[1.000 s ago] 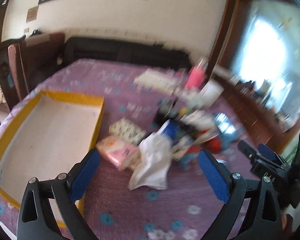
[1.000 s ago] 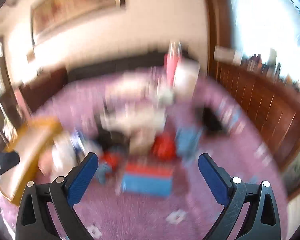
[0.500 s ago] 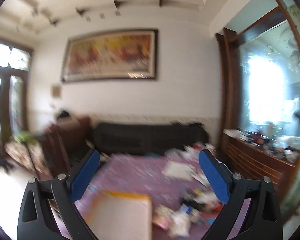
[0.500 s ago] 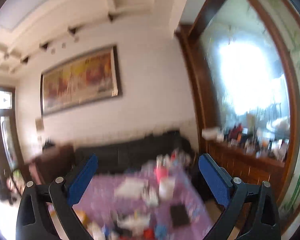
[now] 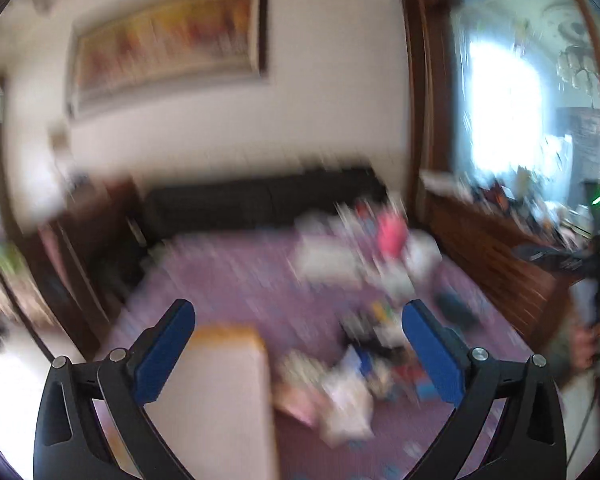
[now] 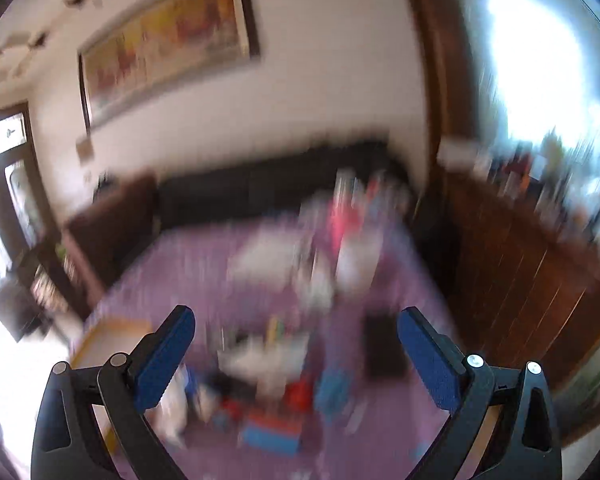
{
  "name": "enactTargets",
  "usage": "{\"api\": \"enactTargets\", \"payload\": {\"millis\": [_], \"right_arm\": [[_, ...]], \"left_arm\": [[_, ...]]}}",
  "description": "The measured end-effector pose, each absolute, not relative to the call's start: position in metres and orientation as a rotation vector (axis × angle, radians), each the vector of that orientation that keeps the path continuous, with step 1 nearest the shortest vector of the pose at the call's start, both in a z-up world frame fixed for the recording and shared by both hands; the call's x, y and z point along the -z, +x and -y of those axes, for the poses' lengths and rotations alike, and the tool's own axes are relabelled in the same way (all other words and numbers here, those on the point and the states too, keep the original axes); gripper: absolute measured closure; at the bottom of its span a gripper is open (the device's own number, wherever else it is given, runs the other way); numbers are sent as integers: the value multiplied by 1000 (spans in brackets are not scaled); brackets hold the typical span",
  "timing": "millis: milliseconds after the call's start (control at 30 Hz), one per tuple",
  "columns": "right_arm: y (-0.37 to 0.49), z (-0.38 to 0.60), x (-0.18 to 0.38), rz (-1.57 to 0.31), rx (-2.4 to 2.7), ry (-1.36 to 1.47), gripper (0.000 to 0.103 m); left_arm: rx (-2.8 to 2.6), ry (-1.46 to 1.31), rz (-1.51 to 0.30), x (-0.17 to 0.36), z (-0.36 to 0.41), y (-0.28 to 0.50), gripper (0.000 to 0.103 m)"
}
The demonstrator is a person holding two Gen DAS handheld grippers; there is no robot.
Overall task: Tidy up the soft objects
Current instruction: 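Move both tools over the soft items on the table, then grasp white cloth with left tool while right tool grasps red-blue sponge pack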
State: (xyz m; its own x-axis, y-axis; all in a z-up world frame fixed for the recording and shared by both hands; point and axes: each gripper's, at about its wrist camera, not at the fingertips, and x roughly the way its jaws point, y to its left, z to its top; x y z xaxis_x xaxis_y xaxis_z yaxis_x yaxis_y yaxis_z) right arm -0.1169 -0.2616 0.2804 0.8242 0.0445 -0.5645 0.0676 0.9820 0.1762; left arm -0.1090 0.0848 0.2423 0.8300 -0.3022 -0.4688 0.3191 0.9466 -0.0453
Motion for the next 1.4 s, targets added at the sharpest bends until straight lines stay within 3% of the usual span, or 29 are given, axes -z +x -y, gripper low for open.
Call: {"api": "enactTargets", "payload": {"millis": [133,267,367,467,633,833,867,1067,1400], "right_arm": [[-85,270,-138,-860,-41,297,9],[-79,267,-84,-934,-47,283,10],[-81,264,-74,-927,-47,244,10],[-81,255,-66,-934,-76,207,10],[-66,240,-57,-974,-140,177,10],[-50,216,-43,-1019,-171,124,10],[-48,211,-43,-1019,-171,111,10],[-50,194,-43,-1010,-166,51,15],[-84,206,-70,-945,-84,74,18]], "left_arm": [[370,22,-743,-130,-55,-68,0],[405,46,-847,-73,-34,-61,6],[423,83,-837,-60,-24,-54,7],[440,108,-860,-50,-14,-46,17],[435,101,-880,-43,-13,-31,23],[438,177,-874,-38,-1,-33,68],[462,157,-900,-35,-2,-32,80],[489,50,-913,-38,-21,-32,87],[634,-70,-802,-77,-40,-68,87]]}}
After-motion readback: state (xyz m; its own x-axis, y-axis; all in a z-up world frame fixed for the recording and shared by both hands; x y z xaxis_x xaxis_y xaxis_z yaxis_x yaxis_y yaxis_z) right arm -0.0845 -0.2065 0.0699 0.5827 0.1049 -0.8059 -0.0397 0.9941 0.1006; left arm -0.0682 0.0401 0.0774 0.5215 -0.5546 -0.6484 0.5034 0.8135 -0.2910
